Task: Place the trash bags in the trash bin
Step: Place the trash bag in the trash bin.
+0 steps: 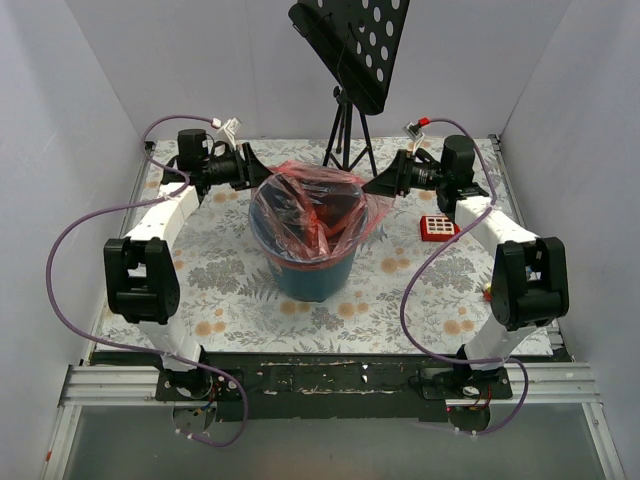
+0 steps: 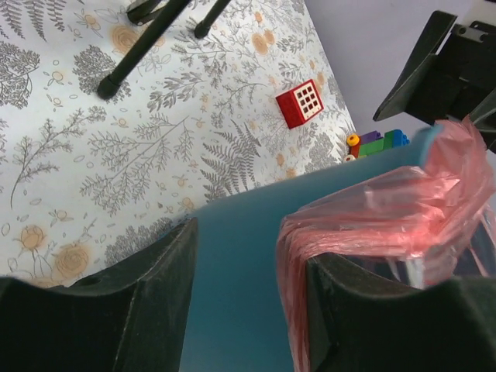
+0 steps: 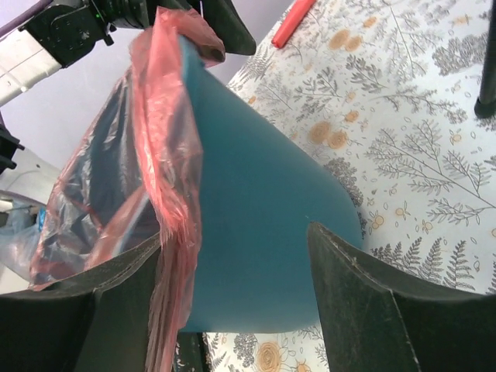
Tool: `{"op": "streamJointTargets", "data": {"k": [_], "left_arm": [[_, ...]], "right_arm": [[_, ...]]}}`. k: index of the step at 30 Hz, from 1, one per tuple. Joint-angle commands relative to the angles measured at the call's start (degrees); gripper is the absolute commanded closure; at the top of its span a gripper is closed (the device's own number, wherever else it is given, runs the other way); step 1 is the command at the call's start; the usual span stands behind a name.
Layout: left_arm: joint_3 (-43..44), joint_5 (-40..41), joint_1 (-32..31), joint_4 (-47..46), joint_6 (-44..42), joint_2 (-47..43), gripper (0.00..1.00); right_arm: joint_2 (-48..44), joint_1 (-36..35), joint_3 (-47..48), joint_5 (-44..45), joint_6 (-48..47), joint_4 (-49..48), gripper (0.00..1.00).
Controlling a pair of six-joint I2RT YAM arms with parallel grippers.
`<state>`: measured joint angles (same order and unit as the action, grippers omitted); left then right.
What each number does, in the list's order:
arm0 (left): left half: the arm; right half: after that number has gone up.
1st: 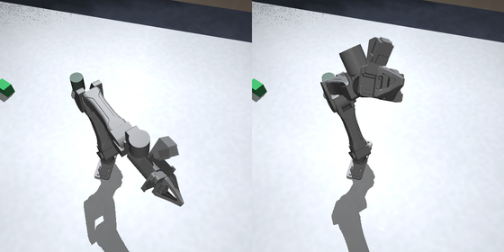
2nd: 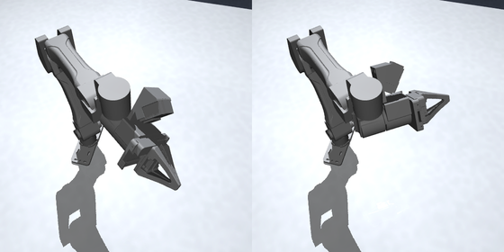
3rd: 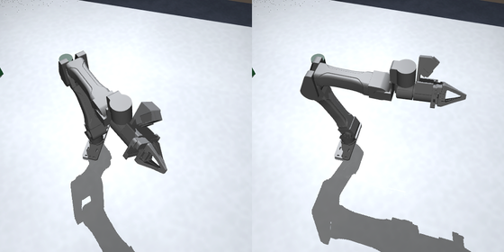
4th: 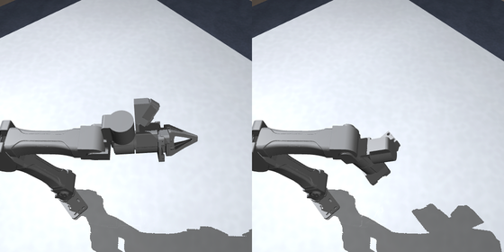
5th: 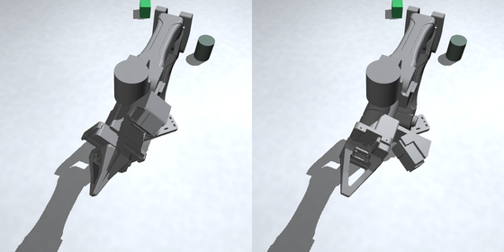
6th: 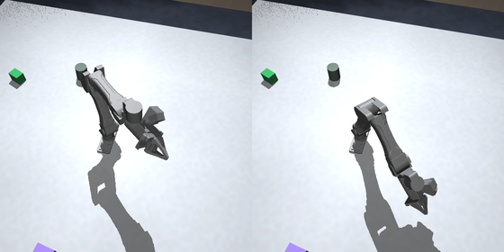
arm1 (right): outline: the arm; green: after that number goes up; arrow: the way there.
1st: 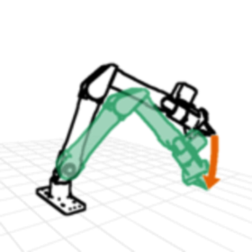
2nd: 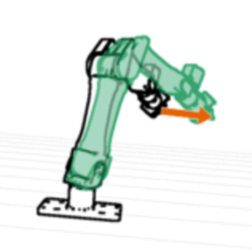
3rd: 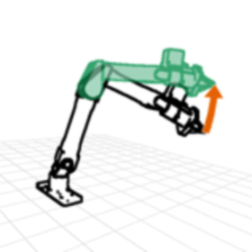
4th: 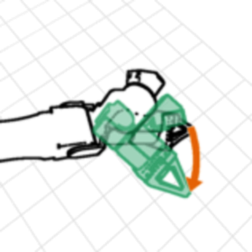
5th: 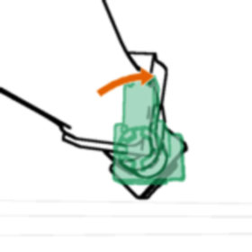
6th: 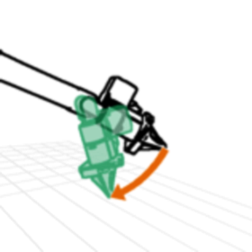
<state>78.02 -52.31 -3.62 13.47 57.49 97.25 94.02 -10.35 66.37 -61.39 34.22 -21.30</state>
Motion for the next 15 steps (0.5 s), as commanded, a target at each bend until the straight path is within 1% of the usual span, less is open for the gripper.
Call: {"op": "streamJointTargets", "data": {"k": [1,3,8,11,15], "left_arm": [[4.0,-1.6,-0.7,-2.8,2.7,3.6,0.53],[3.3,-0.3,-0.9,-2.5,4.1,4.9,0.51],[-1.3,-2.8,-1.6,-3.4,4.6,4.6,0.51],[-3.9,-3.1,-1.5,-0.9,3.3,1.9,0.51],[-8.8,-3.3,-1.4,2.2,3.3,-4.3,0.51]], "right_arm": [[3.7,0.1,4.6,2.1,3.1,-0.9,0.28],[4.8,0.1,5.0,3.3,3.2,0.1,0.28],[5.0,0.0,1.5,3.8,3.0,0.5,0.28],[3.5,0.0,-1.5,3.5,1.3,2.3,0.3],[-0.1,-0.1,-5.7,4.3,-0.5,4.7,0.3]]}}
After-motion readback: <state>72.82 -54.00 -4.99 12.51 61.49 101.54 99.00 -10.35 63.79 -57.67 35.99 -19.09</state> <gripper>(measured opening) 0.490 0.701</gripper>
